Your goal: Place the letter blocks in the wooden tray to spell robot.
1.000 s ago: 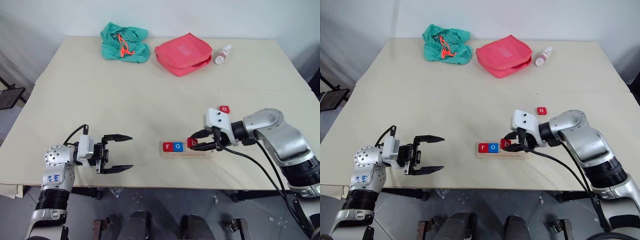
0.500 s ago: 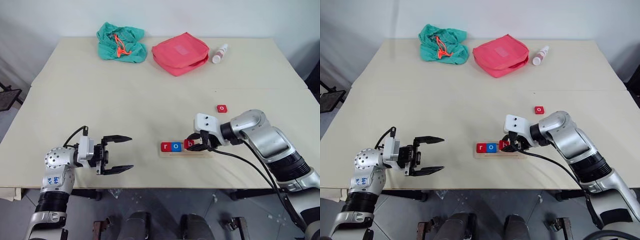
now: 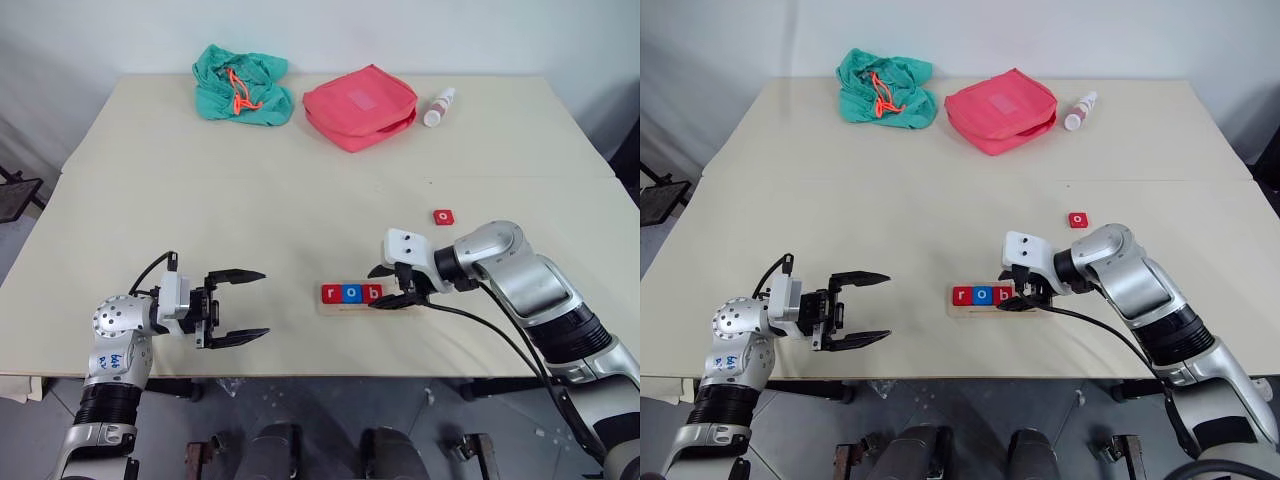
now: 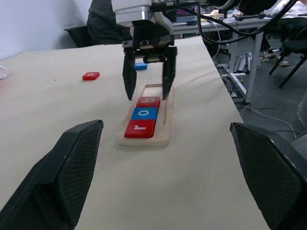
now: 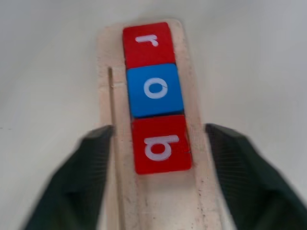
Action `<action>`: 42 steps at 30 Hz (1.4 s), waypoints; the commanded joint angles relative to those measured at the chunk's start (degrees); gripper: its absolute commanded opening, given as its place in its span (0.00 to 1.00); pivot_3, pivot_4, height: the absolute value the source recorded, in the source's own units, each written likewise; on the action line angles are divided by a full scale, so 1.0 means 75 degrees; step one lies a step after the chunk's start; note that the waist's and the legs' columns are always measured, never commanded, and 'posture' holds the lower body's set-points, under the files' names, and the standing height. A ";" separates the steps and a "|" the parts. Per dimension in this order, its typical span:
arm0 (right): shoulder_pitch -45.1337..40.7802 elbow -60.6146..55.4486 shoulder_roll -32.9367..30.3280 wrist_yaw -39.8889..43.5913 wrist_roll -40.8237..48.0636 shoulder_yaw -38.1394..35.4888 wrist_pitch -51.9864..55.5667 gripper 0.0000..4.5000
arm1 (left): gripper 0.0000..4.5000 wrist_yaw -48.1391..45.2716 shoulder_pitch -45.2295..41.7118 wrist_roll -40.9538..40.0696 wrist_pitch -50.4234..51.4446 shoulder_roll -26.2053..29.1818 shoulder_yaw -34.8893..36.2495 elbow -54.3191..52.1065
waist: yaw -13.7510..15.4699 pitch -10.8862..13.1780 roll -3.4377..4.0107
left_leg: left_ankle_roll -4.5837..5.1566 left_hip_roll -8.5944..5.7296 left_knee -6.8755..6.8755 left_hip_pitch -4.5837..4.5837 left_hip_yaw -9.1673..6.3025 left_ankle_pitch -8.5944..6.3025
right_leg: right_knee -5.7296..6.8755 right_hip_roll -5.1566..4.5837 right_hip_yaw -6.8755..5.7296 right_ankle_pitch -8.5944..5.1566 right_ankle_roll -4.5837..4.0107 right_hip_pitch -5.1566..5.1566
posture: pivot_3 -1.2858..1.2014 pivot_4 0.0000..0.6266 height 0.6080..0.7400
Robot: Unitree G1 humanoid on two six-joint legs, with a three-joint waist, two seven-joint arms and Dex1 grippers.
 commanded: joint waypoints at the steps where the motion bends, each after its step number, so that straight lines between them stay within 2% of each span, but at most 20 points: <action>1: -0.0026 -0.0574 -0.0134 0.0007 0.0154 -0.0236 0.0187 0.99 | 1.00 0.0043 0.0015 -0.0010 -0.0149 0.0004 0.0059 -0.0233 | 0.0003 0.0000 0.0000 | 0.0000 0.0000 0.0000 -0.0001 0.0000 0.0000 | 0.0000 0.0000 0.0000 0.0000 0.0000 0.0000 | 0.52 0.24 1.00; 7: 0.0398 -0.1267 -0.0481 -0.0096 0.0662 -0.0873 0.0625 0.99 | 1.00 0.0055 -0.0042 0.0005 -0.0184 -0.0042 0.0016 -0.0199 | 0.0024 0.0001 -0.0002 | 0.0000 -0.0002 0.0001 -0.0002 -0.0003 0.0000 | 0.0000 -0.0001 0.0000 0.0000 0.0000 0.0000 | 0.52 0.24 1.00; 11: 0.1061 -0.1515 -0.0441 -0.0462 0.1358 -0.2019 0.0578 0.99 | 1.00 0.0032 -0.0121 0.0013 -0.0202 -0.0089 -0.0015 -0.0089 | 0.0025 0.0001 -0.0004 | 0.0000 -0.0002 0.0000 -0.0003 -0.0002 0.0000 | -0.0001 -0.0001 0.0001 0.0000 0.0000 0.0001 | 0.52 0.24 1.00; 14: 0.1564 -0.1173 -0.0307 -0.1398 0.1437 -0.3034 0.0549 0.99 | 1.00 0.0008 -0.0235 0.0044 -0.0242 -0.0136 -0.0054 0.0096 | 0.0039 0.0001 -0.0005 | 0.0000 -0.0002 0.0001 -0.0002 0.0001 0.0000 | 0.0000 -0.0001 0.0001 0.0000 0.0000 0.0002 | 0.52 0.24 1.00; 19: 0.1940 -0.1013 -0.0194 -0.2519 0.1437 -0.3624 0.1151 0.99 | 1.00 -0.0040 -0.0386 0.0083 -0.0263 -0.0199 -0.0085 0.0289 | 0.0020 0.0001 -0.0005 | 0.0000 -0.0001 -0.0002 0.0000 0.0005 0.0000 | 0.0000 -0.0001 0.0002 0.0000 0.0000 0.0002 | 0.52 0.24 1.00; 22: 0.1929 -0.0536 0.0366 -0.3779 0.1221 -0.4106 0.1021 0.99 | 1.00 -0.0075 -0.0599 0.0147 -0.0307 -0.0279 -0.0130 0.0514 | 0.0019 0.0001 -0.0005 | 0.0000 -0.0001 -0.0003 -0.0001 0.0007 0.0000 | 0.0001 -0.0002 0.0002 0.0000 0.0000 0.0000 | 0.52 0.24 1.00; 27: 0.1776 -0.0186 0.0773 -0.4725 0.1128 -0.4210 0.1114 0.99 | 1.00 -0.0170 -0.0752 0.0171 -0.0359 -0.0337 -0.0146 0.0682 | 0.0005 0.0001 -0.0005 | 0.0000 -0.0001 -0.0007 -0.0001 0.0012 0.0000 | 0.0006 -0.0002 0.0006 0.0000 0.0000 -0.0008 | 0.52 0.24 1.00; 42: 0.1850 0.0005 0.0880 -0.5503 0.1270 -0.4412 0.1178 0.99 | 1.00 -0.0297 -0.0889 0.0182 -0.0440 -0.0301 -0.0089 0.0880 | 0.0005 0.0001 -0.0005 | 0.0000 -0.0002 -0.0008 -0.0002 0.0013 0.0000 | 0.0013 -0.0002 0.0007 0.0000 0.0000 -0.0012 | 0.52 0.24 1.00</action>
